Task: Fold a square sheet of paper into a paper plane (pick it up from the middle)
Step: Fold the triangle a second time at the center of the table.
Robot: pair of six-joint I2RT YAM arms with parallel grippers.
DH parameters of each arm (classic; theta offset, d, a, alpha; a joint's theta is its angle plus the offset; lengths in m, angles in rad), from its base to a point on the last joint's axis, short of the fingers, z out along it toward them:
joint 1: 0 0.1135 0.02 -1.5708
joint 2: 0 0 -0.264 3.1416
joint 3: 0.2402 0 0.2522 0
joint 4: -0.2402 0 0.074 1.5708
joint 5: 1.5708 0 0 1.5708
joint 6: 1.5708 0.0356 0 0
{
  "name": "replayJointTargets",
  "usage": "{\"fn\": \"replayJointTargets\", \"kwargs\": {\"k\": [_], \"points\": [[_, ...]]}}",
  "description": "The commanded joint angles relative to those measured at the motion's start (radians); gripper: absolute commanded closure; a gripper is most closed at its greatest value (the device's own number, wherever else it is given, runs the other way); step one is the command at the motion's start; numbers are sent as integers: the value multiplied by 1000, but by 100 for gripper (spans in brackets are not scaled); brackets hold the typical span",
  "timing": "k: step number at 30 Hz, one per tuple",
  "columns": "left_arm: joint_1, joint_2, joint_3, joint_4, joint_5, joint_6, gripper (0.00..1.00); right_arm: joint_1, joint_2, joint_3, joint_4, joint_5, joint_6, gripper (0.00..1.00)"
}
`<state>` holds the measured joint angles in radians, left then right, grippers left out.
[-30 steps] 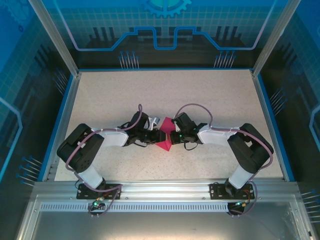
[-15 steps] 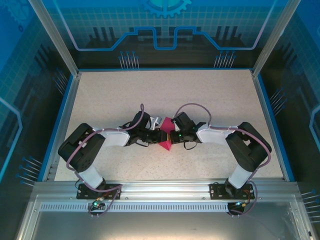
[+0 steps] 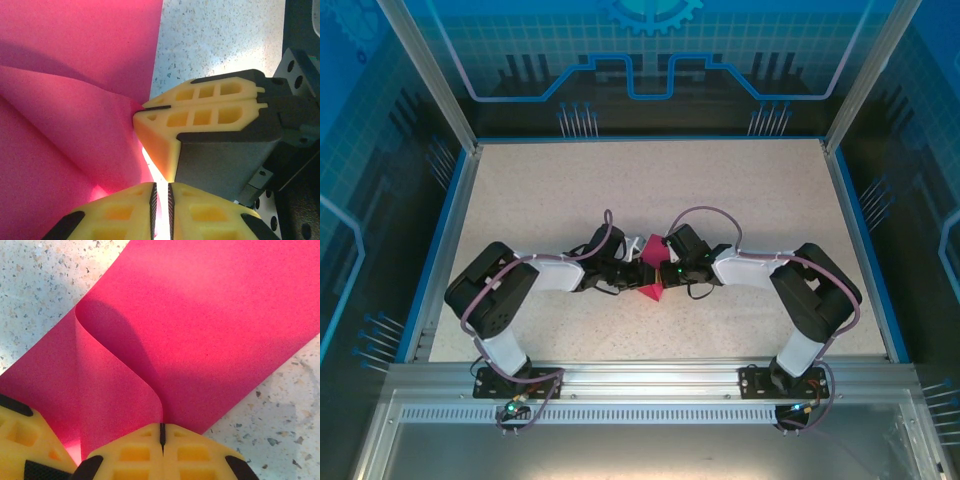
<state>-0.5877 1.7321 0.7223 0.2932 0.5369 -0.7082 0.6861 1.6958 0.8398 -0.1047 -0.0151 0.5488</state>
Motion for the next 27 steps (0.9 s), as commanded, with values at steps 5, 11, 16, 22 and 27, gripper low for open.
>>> {"fn": "replayJointTargets", "kwargs": {"k": [5,11,16,22,27], "points": [[-11,31,32,-31,-20,6,87,-16,15,20,-19,-12,-10,100],[-13,39,31,-45,-25,10,88,-16,10,15,-20,-23,-12,100],[-14,47,33,-51,-28,10,89,-16,16,17,-32,-11,-9,100],[-15,55,39,-60,-31,13,89,-16,21,24,-45,6,-9,100],[-18,63,46,-65,-32,14,89,-16,23,25,-46,14,-9,100]]}}
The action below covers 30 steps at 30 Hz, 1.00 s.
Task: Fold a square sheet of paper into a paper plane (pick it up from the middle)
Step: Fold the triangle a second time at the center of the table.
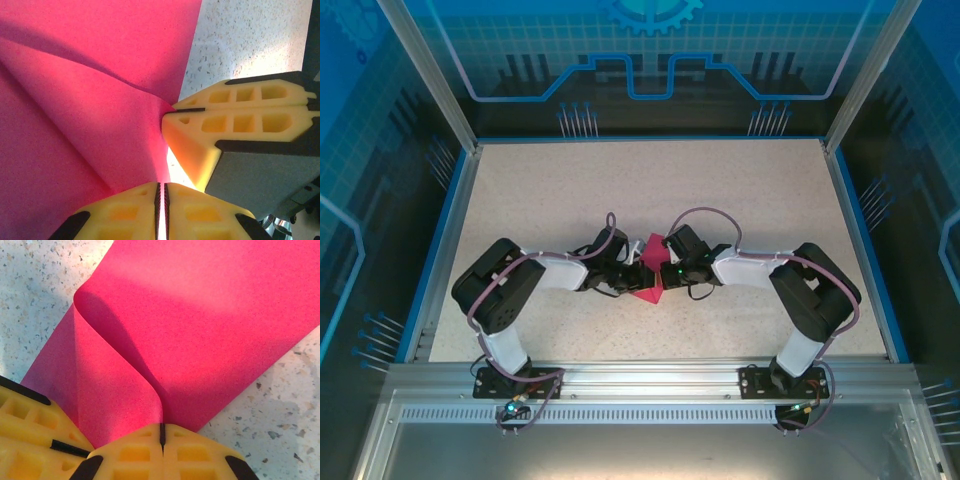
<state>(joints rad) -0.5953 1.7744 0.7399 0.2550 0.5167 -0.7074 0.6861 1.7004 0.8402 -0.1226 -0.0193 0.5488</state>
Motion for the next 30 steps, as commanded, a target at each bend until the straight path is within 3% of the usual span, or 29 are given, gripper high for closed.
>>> {"fn": "replayJointTargets", "kwargs": {"k": [1,30], "points": [[-11,20,29,-28,-12,14,89,-16,21,25,-28,19,-9,100],[-24,47,52,-90,-36,13,89,-16,33,33,-38,32,-6,100]]}}
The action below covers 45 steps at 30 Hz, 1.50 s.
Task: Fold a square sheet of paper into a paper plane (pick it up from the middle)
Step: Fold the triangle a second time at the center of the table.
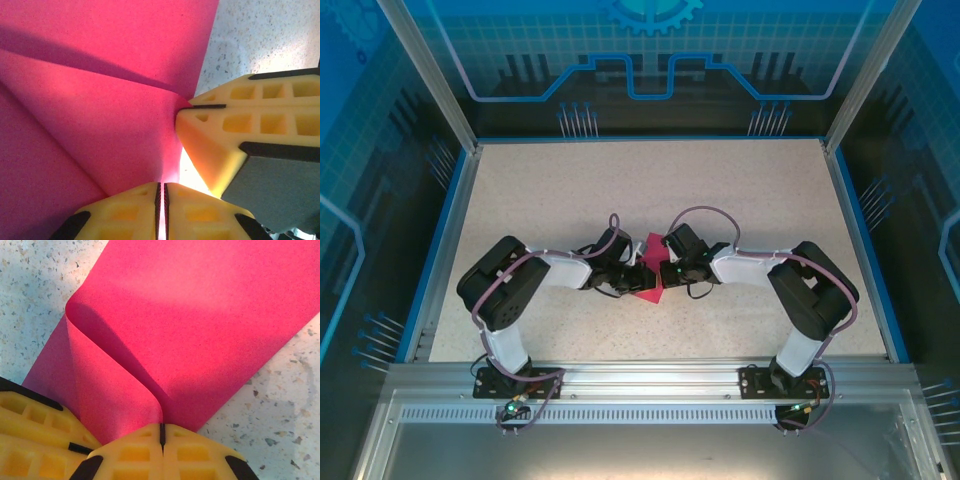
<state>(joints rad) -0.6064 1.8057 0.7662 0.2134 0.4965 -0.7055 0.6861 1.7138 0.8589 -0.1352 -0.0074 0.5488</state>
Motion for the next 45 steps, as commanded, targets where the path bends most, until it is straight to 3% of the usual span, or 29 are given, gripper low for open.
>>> {"fn": "replayJointTargets", "kwargs": {"k": [1,6,12,15,22,29,45], "points": [[-14,16,25,-54,-21,9,89,-17,15,14,-27,22,-4,100],[-15,15,28,-91,-45,9,89,-17,-13,14,-46,39,9,97],[-16,21,37,-121,-64,3,89,-20,-131,5,-67,80,44,77],[-17,24,40,-133,-73,-3,89,-24,-189,-17,-69,83,63,74],[-18,24,45,-156,-94,-15,89,-22,-178,-46,-32,-21,102,88],[-18,24,44,-177,-114,-26,90,-15,-174,-90,37,-98,159,93],[-17,35,44,-180,-125,-54,90,-7,-83,-31,45,-53,198,99]]}}
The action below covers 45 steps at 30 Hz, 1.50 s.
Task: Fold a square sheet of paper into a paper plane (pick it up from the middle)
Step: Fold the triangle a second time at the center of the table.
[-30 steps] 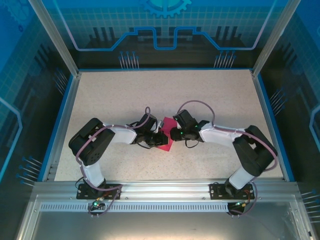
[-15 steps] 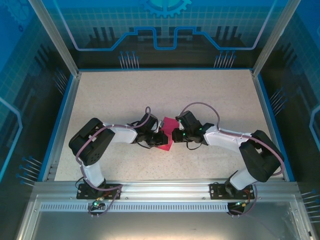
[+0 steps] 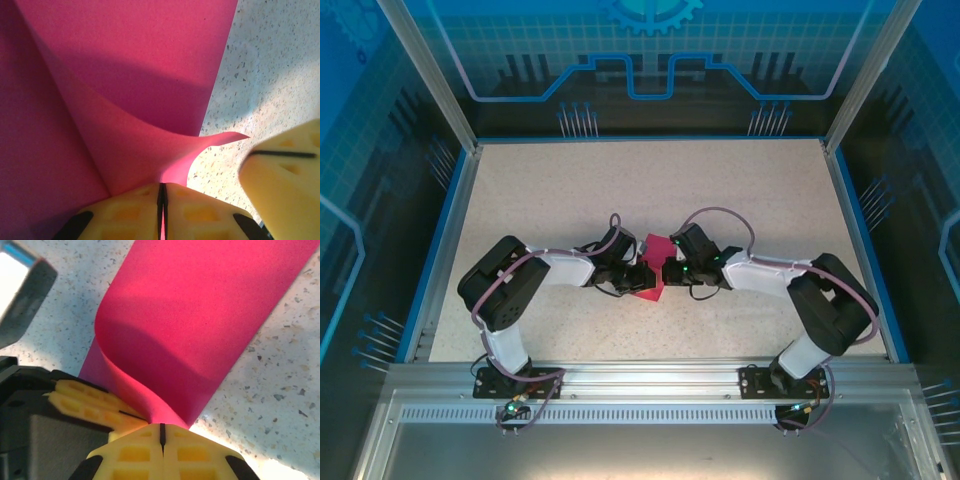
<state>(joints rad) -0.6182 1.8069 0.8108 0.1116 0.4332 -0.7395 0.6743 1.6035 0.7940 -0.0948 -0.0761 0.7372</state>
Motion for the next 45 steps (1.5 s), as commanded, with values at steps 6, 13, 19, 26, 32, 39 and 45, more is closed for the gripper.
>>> {"fn": "replayJointTargets", "kwargs": {"k": [6,13,19,26,32,39,45], "points": [[-6,34,0,-77,-60,-28,90,4,85,71,-20,37,-5,100],[-6,32,-1,-74,-58,-32,90,-3,135,79,-32,47,-27,100],[-7,21,-2,-70,-53,-37,90,-10,167,114,-43,47,-29,100],[-3,-62,-1,-40,-41,-80,86,-13,194,95,-74,29,-36,100],[22,-115,-25,20,-79,-142,84,-19,197,91,-70,12,-56,100],[42,-61,-11,51,-88,-155,88,-23,196,60,-59,6,-59,100],[41,-15,20,7,-136,-133,89,-23,201,60,-58,1,-61,100]]}}
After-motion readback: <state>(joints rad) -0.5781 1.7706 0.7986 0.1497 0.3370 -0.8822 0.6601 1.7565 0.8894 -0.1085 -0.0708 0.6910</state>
